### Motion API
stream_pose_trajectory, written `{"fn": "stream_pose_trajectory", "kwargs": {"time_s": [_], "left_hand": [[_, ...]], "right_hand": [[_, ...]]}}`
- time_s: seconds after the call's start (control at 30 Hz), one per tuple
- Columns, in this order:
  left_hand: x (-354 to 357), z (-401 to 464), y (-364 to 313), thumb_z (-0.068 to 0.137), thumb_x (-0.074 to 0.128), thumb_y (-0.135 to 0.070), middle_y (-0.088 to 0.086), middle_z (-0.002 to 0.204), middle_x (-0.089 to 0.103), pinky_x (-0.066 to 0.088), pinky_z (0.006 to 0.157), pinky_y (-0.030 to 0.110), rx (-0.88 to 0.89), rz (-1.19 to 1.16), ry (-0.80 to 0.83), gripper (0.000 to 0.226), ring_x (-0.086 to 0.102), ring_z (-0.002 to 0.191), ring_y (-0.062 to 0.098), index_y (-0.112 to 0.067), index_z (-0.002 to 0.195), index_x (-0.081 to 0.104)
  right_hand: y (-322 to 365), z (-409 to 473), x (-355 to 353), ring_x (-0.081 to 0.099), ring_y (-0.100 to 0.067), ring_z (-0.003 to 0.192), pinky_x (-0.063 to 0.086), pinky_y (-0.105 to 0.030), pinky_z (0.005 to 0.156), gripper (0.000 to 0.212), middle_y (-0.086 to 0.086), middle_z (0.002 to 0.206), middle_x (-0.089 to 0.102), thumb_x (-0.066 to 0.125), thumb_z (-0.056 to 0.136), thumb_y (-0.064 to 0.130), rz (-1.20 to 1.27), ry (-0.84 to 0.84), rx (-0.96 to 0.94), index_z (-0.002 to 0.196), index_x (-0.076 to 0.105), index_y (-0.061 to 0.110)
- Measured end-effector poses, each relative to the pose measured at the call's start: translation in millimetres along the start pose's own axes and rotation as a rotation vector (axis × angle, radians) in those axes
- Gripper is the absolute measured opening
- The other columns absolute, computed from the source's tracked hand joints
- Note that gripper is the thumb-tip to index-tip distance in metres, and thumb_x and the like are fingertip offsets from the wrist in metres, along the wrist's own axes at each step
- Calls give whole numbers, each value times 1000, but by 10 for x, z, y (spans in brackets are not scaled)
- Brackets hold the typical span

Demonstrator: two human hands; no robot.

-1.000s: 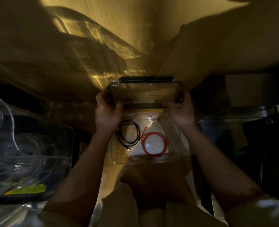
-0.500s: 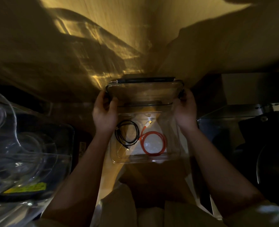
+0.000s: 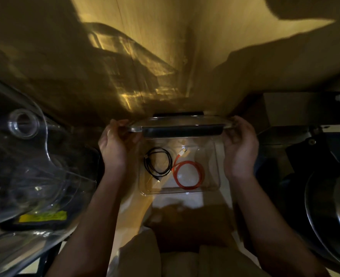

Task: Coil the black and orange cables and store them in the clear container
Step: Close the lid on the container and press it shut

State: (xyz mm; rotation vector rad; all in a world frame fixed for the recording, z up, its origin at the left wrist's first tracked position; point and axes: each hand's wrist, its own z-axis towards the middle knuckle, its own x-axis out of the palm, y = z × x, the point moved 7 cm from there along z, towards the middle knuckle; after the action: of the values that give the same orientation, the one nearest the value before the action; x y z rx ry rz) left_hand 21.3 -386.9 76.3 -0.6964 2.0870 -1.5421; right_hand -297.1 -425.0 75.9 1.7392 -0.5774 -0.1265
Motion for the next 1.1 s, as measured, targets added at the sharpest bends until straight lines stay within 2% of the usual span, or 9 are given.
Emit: {"fn": "stream_pose_trajectory", "kwargs": {"time_s": [0.07, 0.13, 0.2, 0.33, 0.43, 0.6, 0.8, 0.9, 1.1], "left_hand": [[-90, -54, -67, 100, 50, -16, 2, 91, 67, 49, 64, 6, 45, 55, -24, 24, 67, 80, -5, -1, 103, 69], [-179, -87, -60, 94, 56, -37, 11, 103, 70, 55, 84, 28, -13, 37, -25, 27, 68, 98, 17, -20, 88, 76], [-244, -99, -34, 83, 66, -44, 10, 102, 73, 54, 93, 43, -66, -4, -10, 24, 68, 102, 27, -22, 85, 76], [-289, -215, 33, 86, 73, -21, 25, 116, 66, 61, 80, 37, -158, -165, 42, 26, 69, 104, 33, -5, 106, 69], [-265, -308, 97, 90, 66, -6, 31, 125, 60, 55, 93, 49, -246, -279, 106, 32, 61, 114, 43, 2, 120, 60], [-242, -454, 136, 92, 59, 0, 22, 123, 64, 61, 78, 34, -340, -446, 156, 35, 70, 96, 27, -4, 127, 57], [-188, -607, 273, 94, 53, -6, 18, 133, 61, 56, 86, 32, -444, -465, 342, 45, 68, 98, 19, -13, 138, 51], [-201, -652, 335, 86, 56, -4, 19, 132, 62, 55, 88, 32, -486, -572, 381, 55, 71, 93, 15, -13, 141, 49], [-257, -662, 525, 81, 61, 0, 17, 121, 68, 60, 74, 26, -499, -507, 390, 58, 72, 88, 14, -8, 138, 51]], "right_hand": [[35, -75, -38, 65, -23, 113, 55, -32, 93, 27, -4, 108, 70, 42, 101, 5, 116, -16, 42, 119, 62, 4], [103, -149, -80, 66, -24, 106, 56, -32, 89, 27, -7, 101, 72, 45, 101, 8, 168, -24, 49, 117, 63, -3], [122, -197, -136, 69, -20, 99, 57, -28, 84, 28, -7, 99, 74, 49, 100, 12, 171, -33, 57, 117, 63, -6], [115, -279, -254, 69, -26, 96, 57, -36, 86, 17, -18, 108, 69, 57, 97, 12, 219, -9, 140, 110, 67, 5], [78, -305, -375, 73, -24, 96, 59, -35, 83, 20, -9, 107, 73, 61, 93, 8, 235, -6, 207, 110, 67, 14], [-35, -369, -466, 70, -25, 108, 60, -32, 79, 29, -16, 119, 71, 60, 92, 5, 345, 73, 357, 120, 64, 14], [-86, -419, -392, 70, -20, 106, 58, -23, 83, 46, -22, 127, 64, 53, 89, -4, 434, 254, 479, 135, 54, 0], [-146, -466, -400, 69, -21, 109, 57, -24, 88, 44, -18, 118, 67, 50, 92, -5, 440, 288, 509, 135, 53, 0], [-265, -490, -476, 73, -20, 95, 61, -28, 76, 28, -14, 103, 70, 53, 95, 13, 525, 216, 554, 122, 57, 3]]}}
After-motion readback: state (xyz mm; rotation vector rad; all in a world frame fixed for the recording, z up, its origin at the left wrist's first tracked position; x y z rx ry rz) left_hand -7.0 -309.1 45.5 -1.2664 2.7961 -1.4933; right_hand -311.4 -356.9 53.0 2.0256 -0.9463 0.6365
